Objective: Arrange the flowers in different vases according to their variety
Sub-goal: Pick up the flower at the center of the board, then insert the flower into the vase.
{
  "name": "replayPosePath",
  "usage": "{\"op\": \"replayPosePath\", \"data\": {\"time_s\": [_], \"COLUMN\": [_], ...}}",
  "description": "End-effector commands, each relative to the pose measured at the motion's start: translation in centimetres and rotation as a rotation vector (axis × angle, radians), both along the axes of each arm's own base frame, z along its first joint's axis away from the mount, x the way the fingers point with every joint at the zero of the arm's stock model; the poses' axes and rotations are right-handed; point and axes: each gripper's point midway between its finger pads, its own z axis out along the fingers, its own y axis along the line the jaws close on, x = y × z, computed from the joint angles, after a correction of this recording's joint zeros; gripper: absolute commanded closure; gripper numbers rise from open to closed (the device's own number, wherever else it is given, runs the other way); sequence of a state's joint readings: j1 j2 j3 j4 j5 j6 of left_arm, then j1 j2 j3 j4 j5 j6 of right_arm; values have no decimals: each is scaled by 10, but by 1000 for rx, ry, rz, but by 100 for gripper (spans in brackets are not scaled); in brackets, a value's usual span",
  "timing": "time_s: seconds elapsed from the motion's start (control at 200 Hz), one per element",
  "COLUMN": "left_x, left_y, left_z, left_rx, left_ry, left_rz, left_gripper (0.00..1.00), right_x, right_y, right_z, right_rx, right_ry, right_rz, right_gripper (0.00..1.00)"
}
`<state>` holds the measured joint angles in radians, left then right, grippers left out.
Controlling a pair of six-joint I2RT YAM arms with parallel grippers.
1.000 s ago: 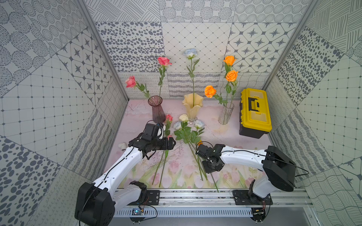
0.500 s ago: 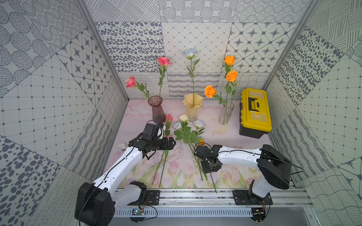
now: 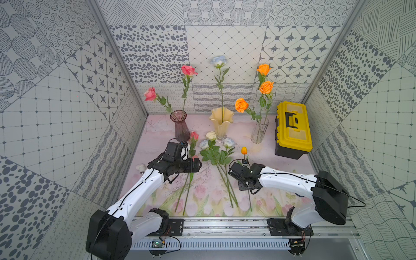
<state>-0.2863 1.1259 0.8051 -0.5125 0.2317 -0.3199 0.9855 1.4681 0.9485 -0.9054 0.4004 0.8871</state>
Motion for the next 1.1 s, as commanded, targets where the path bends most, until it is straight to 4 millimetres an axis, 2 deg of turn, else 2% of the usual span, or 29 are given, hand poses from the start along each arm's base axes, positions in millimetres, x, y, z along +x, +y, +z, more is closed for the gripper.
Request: {"op": "replayPosePath", "data": {"time_s": [0.0,0.15,0.385,0.695,0.895,1.096], "left_x": [-2,-2,-2,-2,-1,-1], "left_y": [-4,-4,-4,-5,-4,-4], "left_z": [6,7,5,3,3,1], "left_rx": [-9,-9,-10,-9,-6,-2], "left_ry": [-2,-5,1,9,8,13], "left_rz": [-28,-28,-28,-31,-30,-29], "left_gripper": [1,1,1,1,1,1], "right_x": [22,35,60,127,174,218], "right_y": [-17,-32,-67,-115,-136,-148], "right_z": [59,122,212,323,362,372], "right_rx": [-12,17,18,-20,-50,-49], "right_ry": [-197,-362,-580,-932,-1099,-1176], "right_rz": [-53,-74,-144,-274,-349,-411], "right_gripper": [100,100,100,100,100,100]}}
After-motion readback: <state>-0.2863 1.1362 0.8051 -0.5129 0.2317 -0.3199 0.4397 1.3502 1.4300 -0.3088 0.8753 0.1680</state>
